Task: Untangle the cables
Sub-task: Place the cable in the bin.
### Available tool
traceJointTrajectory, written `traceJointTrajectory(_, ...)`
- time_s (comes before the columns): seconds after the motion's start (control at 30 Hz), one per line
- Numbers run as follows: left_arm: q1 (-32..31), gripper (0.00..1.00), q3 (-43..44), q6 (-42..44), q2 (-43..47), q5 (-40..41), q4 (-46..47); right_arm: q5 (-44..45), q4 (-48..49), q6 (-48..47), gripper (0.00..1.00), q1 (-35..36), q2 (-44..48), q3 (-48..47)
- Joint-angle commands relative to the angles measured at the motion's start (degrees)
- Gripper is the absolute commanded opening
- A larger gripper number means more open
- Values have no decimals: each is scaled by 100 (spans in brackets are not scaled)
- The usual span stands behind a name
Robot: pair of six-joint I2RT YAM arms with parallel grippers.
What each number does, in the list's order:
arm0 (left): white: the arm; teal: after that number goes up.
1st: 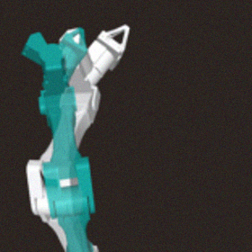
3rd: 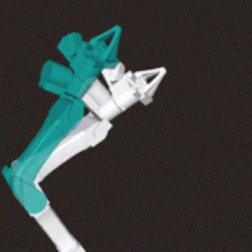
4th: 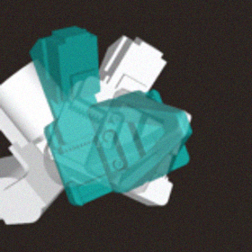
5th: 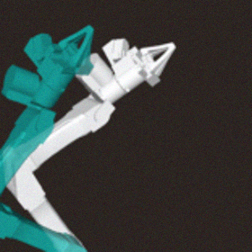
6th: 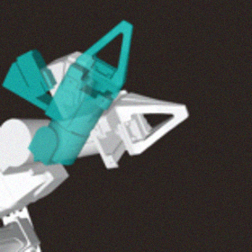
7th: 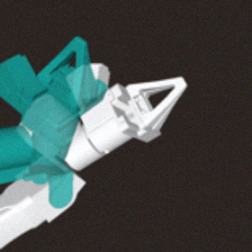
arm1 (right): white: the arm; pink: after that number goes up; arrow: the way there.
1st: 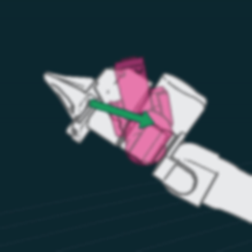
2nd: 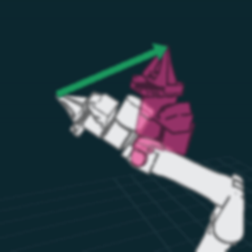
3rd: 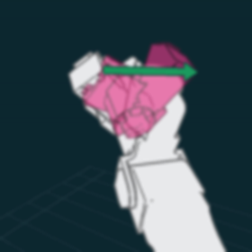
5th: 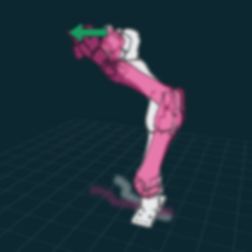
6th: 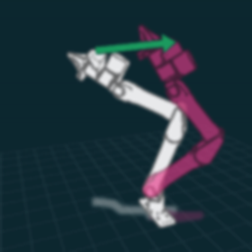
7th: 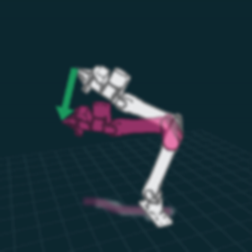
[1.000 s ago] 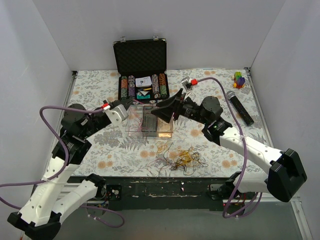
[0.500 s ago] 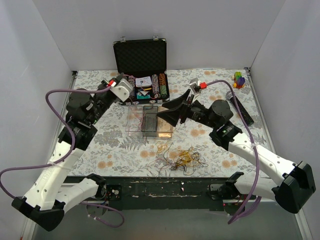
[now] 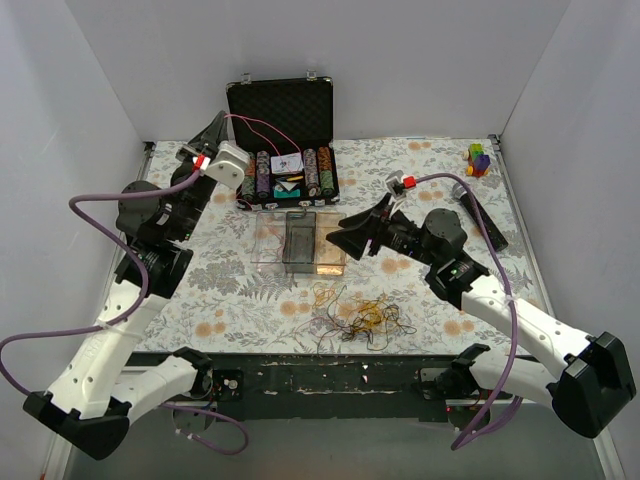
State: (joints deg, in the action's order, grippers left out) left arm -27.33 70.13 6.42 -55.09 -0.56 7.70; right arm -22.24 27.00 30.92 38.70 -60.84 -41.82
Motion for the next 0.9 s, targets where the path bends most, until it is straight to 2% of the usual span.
traceJointTrajectory(0.0,26,0,-165,62,138,135,91,88,86,-33,74,-73,204,78)
traceJointTrajectory(0.43,26,0,-939,-219,358,65,266,115,15,-24,73,-152,274,227)
traceJointTrajectory(0.87,52,0,-1941,-141,280,266,653,132,-64,-51,72,-249,397,412)
